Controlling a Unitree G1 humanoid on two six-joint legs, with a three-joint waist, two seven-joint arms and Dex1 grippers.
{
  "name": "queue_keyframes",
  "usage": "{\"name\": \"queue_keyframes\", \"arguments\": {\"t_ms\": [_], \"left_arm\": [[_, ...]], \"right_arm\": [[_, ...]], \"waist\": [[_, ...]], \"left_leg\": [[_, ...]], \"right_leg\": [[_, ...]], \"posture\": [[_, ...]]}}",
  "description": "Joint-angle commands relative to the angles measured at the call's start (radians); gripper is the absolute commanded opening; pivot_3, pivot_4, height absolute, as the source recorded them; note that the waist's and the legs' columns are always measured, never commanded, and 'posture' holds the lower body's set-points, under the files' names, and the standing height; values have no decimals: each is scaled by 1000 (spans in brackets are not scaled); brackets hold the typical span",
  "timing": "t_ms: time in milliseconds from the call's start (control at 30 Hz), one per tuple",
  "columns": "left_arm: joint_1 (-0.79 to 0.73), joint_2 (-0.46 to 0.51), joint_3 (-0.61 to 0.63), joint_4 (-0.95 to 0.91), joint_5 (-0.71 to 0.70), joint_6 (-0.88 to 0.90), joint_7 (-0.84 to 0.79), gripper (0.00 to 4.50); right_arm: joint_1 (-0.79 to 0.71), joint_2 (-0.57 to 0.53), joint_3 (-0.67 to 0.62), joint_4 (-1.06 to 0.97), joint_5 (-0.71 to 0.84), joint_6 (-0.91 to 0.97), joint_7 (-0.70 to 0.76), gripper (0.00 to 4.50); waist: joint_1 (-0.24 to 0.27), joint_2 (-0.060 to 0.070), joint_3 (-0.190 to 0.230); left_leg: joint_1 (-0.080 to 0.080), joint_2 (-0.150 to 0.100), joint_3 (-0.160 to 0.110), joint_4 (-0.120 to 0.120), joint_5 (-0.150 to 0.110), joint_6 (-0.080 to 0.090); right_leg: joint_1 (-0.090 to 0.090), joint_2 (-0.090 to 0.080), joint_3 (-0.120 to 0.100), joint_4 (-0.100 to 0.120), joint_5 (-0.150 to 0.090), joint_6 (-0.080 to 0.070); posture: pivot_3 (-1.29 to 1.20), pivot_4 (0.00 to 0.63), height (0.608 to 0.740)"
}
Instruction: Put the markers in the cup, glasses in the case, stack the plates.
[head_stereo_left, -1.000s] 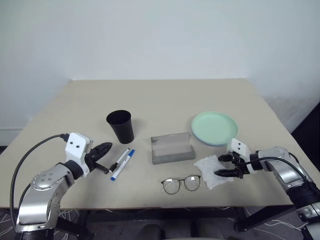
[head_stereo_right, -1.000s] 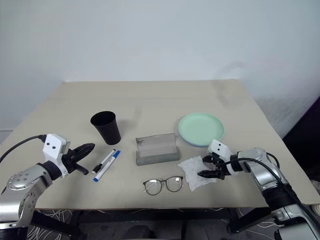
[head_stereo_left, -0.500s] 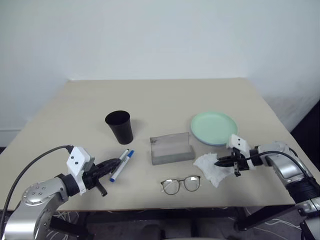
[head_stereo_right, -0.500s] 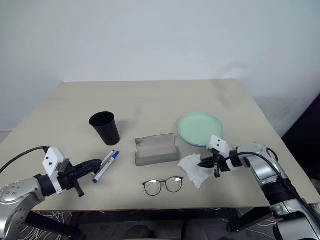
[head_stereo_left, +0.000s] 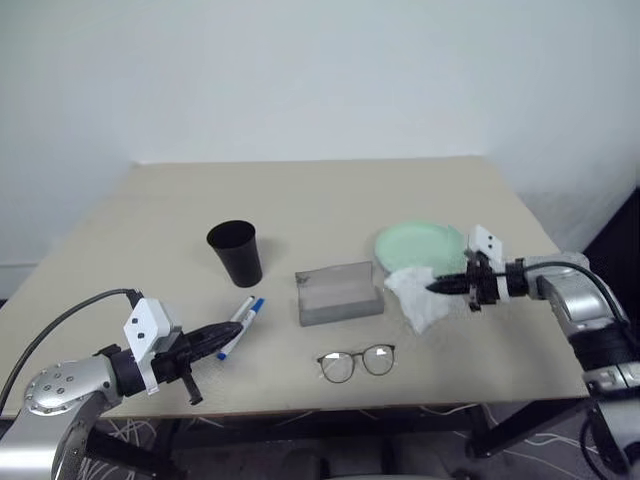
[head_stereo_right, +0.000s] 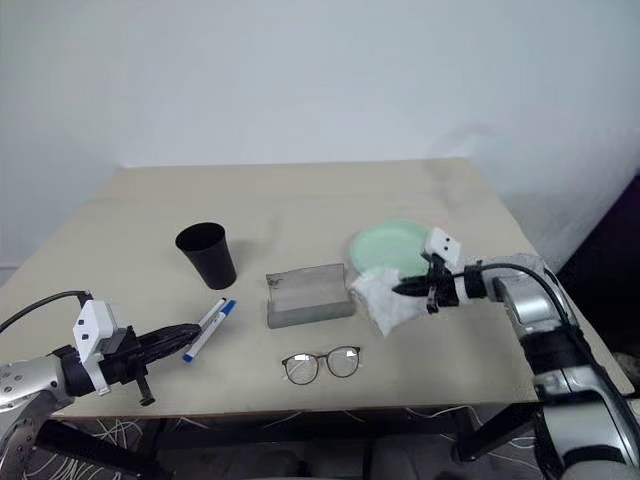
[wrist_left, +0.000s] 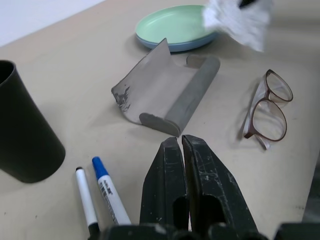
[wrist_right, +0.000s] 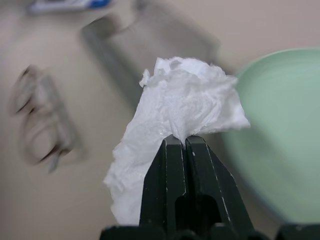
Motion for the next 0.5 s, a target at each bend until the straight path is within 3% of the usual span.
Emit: {"name": "queue_keyframes", "arguments": {"t_ms": [33, 133, 300, 400, 500], "left_arm": [[-20, 9, 24, -12, -12, -13, -3, 0], [-29, 6, 18, -11, -18, -10, -5, 0], [-37, 4, 7, -8, -7, -23, -6, 0], [-40, -1, -1, -8, -2, -29, -1, 0], [-38, -4, -6, -13, 0, -29, 3, 0]], "right_arm": [[-141, 41, -58, 184, -42, -45, -156, 22], [-251, 100, -74, 385, -88, -83, -318, 22], [-354, 173, -89, 590, -125, -145, -448, 22], [-385, 217, -89, 666, -145, -186, -495, 584], [-401, 234, -92, 704, -157, -208, -506, 1564]], "waist": [[-1, 0, 0], [-4, -1, 0], [-6, -1, -1], [-10, -1, -2], [-13, -1, -3]], "left_leg": [[0, 0, 1, 0, 0, 0], [1, 0, 3, 0, 0, 0], [2, 0, 6, 0, 0, 0], [1, -2, 7, 0, 1, 1], [2, -3, 6, -1, 3, 5]], "right_leg": [[-1, 0, 0, 0, 0, 0], [-4, 0, 0, 0, 1, -1], [-6, 2, 5, 2, 12, -15], [-6, 3, 10, 2, 23, -11], [-6, 6, 12, 2, 24, -10]], "posture": [[0, 0, 735], [0, 0, 735], [0, 0, 735], [0, 0, 735], [0, 0, 735]]}}
